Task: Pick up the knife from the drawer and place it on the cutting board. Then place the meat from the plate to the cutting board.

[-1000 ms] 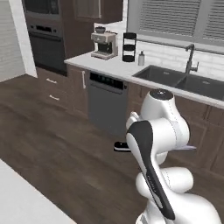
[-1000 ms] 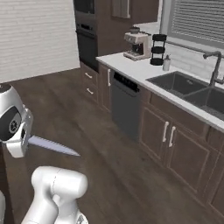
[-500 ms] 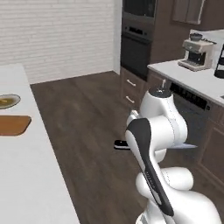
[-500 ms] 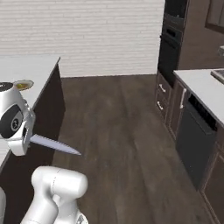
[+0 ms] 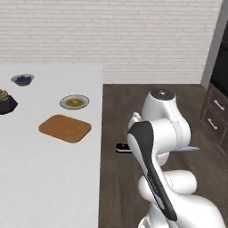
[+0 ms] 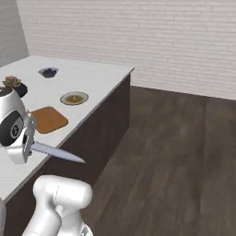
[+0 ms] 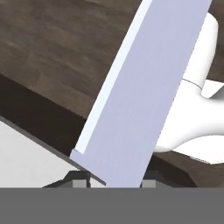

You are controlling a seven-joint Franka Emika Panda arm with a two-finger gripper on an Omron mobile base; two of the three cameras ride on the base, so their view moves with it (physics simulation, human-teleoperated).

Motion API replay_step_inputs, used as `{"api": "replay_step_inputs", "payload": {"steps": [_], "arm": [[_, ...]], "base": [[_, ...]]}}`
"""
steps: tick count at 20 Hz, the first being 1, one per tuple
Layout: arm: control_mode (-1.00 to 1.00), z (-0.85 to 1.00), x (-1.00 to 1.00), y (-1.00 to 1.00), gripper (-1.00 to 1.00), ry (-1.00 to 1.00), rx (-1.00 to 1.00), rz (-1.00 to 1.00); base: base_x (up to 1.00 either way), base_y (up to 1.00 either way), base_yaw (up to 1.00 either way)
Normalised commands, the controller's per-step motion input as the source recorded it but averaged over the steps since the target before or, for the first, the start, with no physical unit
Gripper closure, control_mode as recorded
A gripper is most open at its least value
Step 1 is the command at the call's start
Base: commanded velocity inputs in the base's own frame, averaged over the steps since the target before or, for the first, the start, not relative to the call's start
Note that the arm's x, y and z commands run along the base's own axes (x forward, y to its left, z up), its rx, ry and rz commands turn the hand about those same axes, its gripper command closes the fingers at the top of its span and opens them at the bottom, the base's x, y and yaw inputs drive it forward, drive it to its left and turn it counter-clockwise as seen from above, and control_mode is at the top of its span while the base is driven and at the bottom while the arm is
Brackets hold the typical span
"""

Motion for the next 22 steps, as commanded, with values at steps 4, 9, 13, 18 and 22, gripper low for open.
{"api": "replay_step_inputs", "payload": {"steps": [4, 9, 13, 18, 22], "arm": [[1.0, 0.0, 0.0, 0.0, 1.0, 0.0, 0.0, 0.0], [1.0, 0.0, 0.0, 0.0, 1.0, 0.0, 0.0, 0.0], [1.0, 0.0, 0.0, 0.0, 1.0, 0.0, 0.0, 0.0], [1.0, 0.0, 0.0, 0.0, 1.0, 0.0, 0.0, 0.0], [1.0, 0.0, 0.0, 0.0, 1.0, 0.0, 0.0, 0.0]], "base": [[1.0, -0.4, 0.55], [0.99, -0.35, 0.5], [0.91, -0.21, 0.54], [0.68, -0.08, 0.59], [0.69, -0.09, 0.65]]}}
